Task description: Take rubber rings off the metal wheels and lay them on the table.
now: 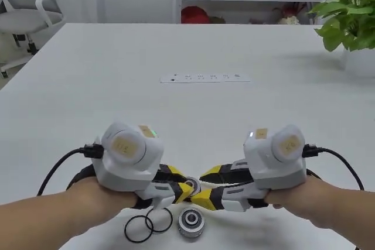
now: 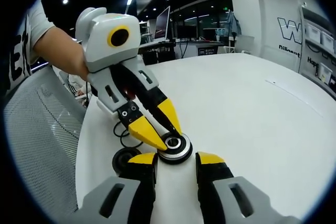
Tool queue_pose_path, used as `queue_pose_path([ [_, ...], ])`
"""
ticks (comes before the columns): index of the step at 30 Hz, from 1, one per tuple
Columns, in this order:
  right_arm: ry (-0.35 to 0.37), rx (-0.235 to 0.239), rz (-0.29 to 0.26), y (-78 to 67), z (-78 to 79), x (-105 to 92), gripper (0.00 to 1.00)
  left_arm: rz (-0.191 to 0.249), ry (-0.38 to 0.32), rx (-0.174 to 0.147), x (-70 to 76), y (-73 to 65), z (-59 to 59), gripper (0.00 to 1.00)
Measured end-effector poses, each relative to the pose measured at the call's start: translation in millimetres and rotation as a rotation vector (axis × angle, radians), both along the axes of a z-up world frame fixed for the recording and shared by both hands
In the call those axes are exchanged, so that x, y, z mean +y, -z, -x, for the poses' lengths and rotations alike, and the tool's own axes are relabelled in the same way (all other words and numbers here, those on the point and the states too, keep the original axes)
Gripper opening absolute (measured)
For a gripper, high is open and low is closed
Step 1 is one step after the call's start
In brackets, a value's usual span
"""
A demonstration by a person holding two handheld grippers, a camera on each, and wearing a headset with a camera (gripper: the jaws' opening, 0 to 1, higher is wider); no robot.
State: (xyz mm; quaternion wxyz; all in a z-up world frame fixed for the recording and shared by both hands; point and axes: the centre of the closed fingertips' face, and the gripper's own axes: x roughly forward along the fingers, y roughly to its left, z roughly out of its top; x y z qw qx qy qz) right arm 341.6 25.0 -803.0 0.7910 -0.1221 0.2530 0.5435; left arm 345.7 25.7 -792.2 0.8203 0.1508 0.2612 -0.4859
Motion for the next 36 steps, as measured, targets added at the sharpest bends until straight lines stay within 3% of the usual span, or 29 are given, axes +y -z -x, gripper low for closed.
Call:
queue_pose_path([
  [12, 0.003, 0.017, -0.015, 1.0, 1.9, 5.8, 0.24, 0.002, -0.009, 0.001, -0.2, 0.1, 0.2, 0.13],
  [36, 0.005, 0.029, -0.020, 0.0, 4.9, -0.7, 0.18, 0.006, -0.017, 0.003, 0.2, 0.1, 0.0, 0.13],
])
